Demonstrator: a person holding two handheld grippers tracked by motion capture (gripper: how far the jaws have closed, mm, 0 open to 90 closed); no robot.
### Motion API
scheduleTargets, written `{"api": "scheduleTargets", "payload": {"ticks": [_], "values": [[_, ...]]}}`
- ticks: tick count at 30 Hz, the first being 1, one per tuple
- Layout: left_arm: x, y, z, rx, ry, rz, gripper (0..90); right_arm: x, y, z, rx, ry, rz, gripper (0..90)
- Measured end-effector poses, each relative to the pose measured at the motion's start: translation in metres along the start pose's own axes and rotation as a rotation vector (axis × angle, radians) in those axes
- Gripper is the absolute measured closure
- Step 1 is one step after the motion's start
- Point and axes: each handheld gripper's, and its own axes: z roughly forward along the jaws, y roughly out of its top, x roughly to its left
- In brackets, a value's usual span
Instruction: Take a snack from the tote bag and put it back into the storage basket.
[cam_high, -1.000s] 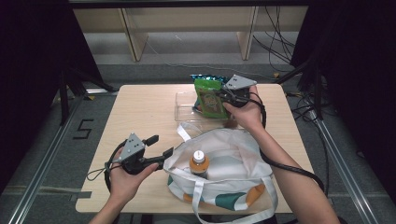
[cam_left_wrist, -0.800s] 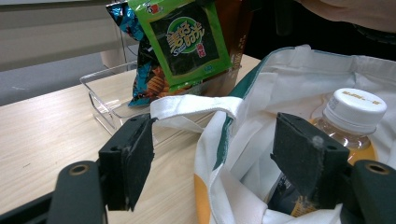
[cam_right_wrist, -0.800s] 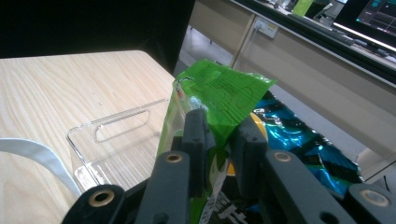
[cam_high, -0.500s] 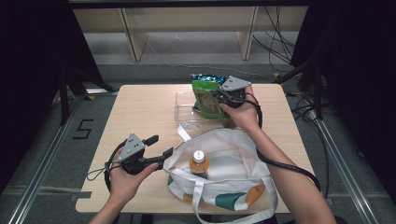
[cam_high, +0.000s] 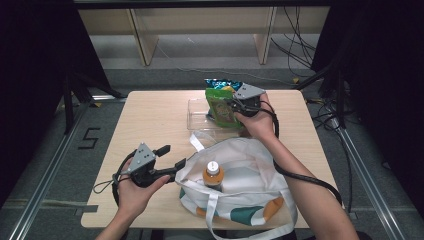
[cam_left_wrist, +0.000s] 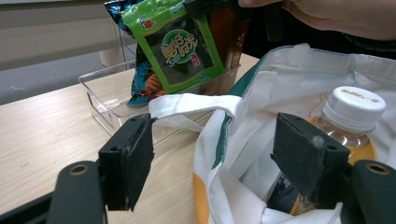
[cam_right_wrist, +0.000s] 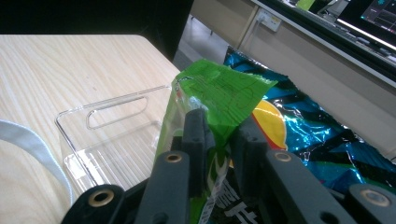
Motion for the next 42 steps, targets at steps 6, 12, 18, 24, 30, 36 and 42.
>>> {"api": "scheduleTargets", "payload": {"ticks": [6, 12, 18, 24, 30, 36, 42], "values": [[0.000, -0.001, 0.001, -0.004, -0.008, -0.001, 28.7, 0.001, -0.001, 0.001, -0.002, 0.005, 0.003, 77.8], [0.000, 0.000, 0.000, 0.001, 0.000, 0.002, 28.6, 0.001, 0.003, 0.001, -0.009, 0.008, -0.018, 77.9], [0.000, 0.000, 0.000, 0.003, -0.001, 0.005, 28.6, 0.005, 0.000, 0.006, -0.007, -0.018, -0.050, 78.1], [0.000, 0.000, 0.000, 0.003, -0.001, 0.004, 28.6, 0.005, 0.001, 0.008, -0.022, -0.025, -0.054, 78.0], [0.000, -0.001, 0.000, 0.003, -0.001, 0.004, 28.6, 0.005, -0.001, 0.010, -0.027, -0.030, -0.069, 78.1], [0.001, -0.001, 0.000, 0.002, -0.001, 0.003, 28.6, 0.006, -0.005, 0.012, -0.025, -0.034, -0.056, 78.1], [0.000, 0.000, 0.000, 0.001, -0.001, 0.003, 28.6, 0.008, -0.002, 0.011, -0.010, -0.023, -0.096, 78.0]]}}
